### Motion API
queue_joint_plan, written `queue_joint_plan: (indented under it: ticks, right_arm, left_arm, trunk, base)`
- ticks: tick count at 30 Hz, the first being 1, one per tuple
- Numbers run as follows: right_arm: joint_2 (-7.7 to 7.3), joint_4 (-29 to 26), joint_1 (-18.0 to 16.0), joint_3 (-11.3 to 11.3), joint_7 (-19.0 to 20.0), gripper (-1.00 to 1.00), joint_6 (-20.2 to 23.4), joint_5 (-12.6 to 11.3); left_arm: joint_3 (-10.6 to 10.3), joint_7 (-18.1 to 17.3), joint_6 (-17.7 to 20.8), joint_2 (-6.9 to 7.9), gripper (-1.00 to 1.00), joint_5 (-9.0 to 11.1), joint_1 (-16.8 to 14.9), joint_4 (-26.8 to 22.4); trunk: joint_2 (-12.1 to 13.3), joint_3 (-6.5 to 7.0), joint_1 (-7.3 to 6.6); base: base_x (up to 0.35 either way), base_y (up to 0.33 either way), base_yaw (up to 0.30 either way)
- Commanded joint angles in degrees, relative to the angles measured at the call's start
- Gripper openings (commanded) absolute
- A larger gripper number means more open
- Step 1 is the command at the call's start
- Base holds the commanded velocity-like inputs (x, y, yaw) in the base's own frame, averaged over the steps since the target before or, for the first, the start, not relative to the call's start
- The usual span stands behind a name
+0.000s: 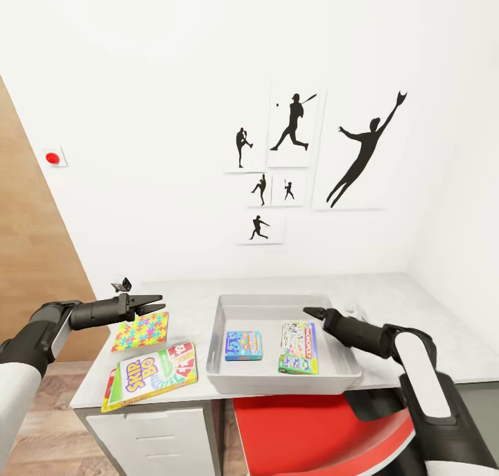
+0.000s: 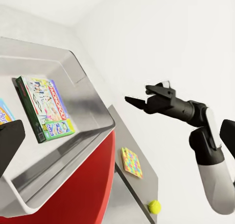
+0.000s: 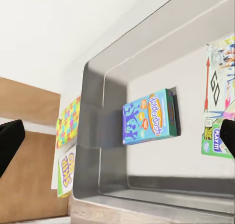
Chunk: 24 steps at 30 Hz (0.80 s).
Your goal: Put all the toys in the child's room - the three board games (two on the bed and one on the table), the two jigsaw puzzles on the table, and the tennis ball on the table - inside the toy box on the table in the child's room.
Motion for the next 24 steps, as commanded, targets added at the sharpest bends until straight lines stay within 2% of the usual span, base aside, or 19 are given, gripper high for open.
queue_joint_plan:
  ticks: [1, 5, 8, 11, 14, 24]
  right_arm:
    - [0.00, -1.0, 0.8, 0.0, -0.6, 1.00, 0.2, -1.3]
    - [-0.01, -3.3, 3.2, -0.4, 0.2, 1.00, 0.2, -2.8]
    - [0.00, -4.2, 4.3, -0.9, 2.2, 1.00, 0.2, -3.3]
    - [0.02, -4.8, 6.2, -1.6, 7.7, 1.00, -0.1, -3.5]
    - [0.00, -5.0, 7.0, -2.1, 11.2, 1.00, -0.2, -3.5]
    - [-0.02, -5.2, 7.9, -5.7, 20.2, 1.00, -0.4, -3.2]
  left_arm:
    - [0.0, -0.2, 0.6, 0.01, 1.00, 0.0, 0.0, 0.0]
    - [0.0, -0.2, 0.6, 0.08, 1.00, 0.0, 0.0, 0.0]
    - [0.0, -0.2, 0.6, 0.09, 1.00, 0.0, 0.0, 0.0]
    - [0.0, -0.2, 0.6, 0.10, 1.00, 0.0, 0.0, 0.0]
    - [0.0, -0.2, 0.6, 0.10, 1.00, 0.0, 0.0, 0.0]
    - [0.0, -0.2, 0.6, 0.00, 1.00, 0.0, 0.0, 0.0]
  trunk:
    - [-0.1, -0.13, 0.04]
    - [-0.1, -0.13, 0.04]
    - [-0.1, -0.13, 0.04]
    - [-0.1, -0.03, 0.04]
    - [-0.1, 0.17, 0.04]
    - [-0.1, 1.04, 0.04]
  base:
    - [0.000, 0.000, 0.000]
    - [0.000, 0.000, 0.000]
    - [0.000, 0.000, 0.000]
    - [0.000, 0.000, 0.000]
    - [0.000, 0.000, 0.000]
    - [0.000, 0.000, 0.000]
